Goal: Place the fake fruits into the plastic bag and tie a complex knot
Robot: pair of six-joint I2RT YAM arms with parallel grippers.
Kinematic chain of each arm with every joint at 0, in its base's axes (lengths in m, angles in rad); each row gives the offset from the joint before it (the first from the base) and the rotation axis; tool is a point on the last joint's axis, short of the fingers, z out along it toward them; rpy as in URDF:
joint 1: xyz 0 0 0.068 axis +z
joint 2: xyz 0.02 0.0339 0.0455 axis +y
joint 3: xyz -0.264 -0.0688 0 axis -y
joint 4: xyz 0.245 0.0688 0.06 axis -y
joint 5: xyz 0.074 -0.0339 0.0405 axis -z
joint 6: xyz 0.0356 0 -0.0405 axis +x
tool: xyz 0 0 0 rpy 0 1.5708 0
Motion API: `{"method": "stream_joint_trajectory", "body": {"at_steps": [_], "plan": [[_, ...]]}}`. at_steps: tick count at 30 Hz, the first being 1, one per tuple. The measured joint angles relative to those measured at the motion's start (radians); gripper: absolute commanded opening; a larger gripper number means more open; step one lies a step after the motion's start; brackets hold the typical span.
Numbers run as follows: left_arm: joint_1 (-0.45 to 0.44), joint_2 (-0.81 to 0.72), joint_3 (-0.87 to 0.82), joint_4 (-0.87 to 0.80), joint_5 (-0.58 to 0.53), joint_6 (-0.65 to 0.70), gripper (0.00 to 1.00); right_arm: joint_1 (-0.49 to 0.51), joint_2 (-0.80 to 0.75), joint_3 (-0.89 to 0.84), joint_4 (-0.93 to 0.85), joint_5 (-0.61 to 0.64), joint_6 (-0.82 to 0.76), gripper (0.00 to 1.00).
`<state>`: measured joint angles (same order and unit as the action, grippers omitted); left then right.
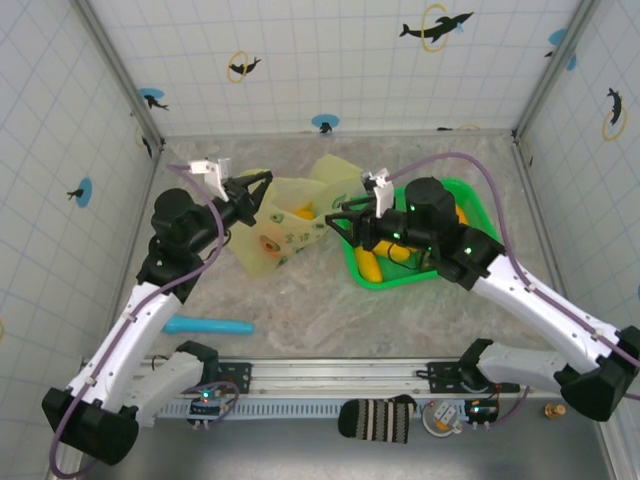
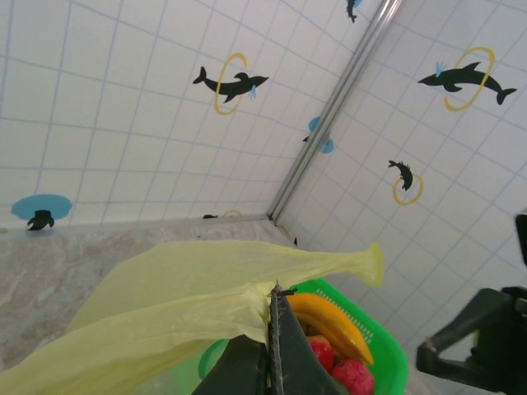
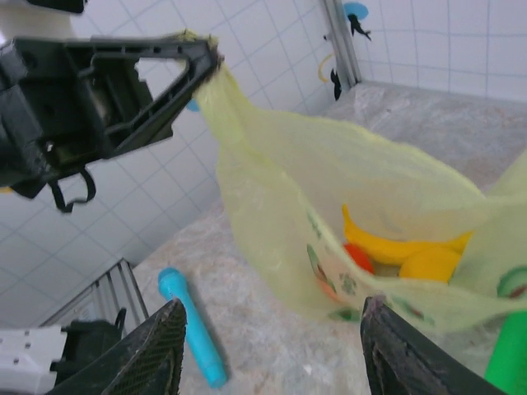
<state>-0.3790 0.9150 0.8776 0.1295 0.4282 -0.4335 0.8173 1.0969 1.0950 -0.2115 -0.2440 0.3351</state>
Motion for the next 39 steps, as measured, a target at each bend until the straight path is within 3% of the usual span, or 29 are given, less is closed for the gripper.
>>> {"method": "stream_joint_trajectory", "body": {"at_steps": [4, 8, 12, 17, 30, 33, 35, 39], "plan": [[0.0, 0.016, -0.008, 0.045, -0.014, -0.011, 0.0, -0.009, -0.042, -0.068, -0.08, 0.023, -0.002, 0.66], [0.0, 0.023, -0.023, 0.087, -0.008, -0.029, 0.0, -0.045, -0.038, -0.14, -0.222, 0.16, -0.006, 0.67], [0.0, 0.019, -0.032, 0.113, 0.007, -0.042, 0.0, -0.13, 0.042, -0.142, -0.333, 0.265, -0.026, 0.73], [0.0, -0.008, -0.048, 0.112, 0.007, -0.034, 0.0, -0.17, 0.169, -0.142, -0.36, 0.373, -0.125, 0.74], [-0.029, -0.027, -0.098, 0.112, -0.023, 0.016, 0.0, -0.224, 0.549, -0.062, -0.297, 0.366, -0.241, 0.78], [-0.029, -0.022, -0.107, 0.111, -0.026, 0.017, 0.0, -0.242, 0.587, -0.062, -0.279, 0.362, -0.237, 0.69], [-0.029, -0.022, -0.113, 0.111, -0.027, 0.019, 0.0, -0.256, 0.607, -0.062, -0.268, 0.354, -0.237, 0.57], [-0.029, -0.016, -0.114, 0.112, -0.031, 0.019, 0.0, -0.274, 0.626, -0.062, -0.249, 0.333, -0.213, 0.46]]}}
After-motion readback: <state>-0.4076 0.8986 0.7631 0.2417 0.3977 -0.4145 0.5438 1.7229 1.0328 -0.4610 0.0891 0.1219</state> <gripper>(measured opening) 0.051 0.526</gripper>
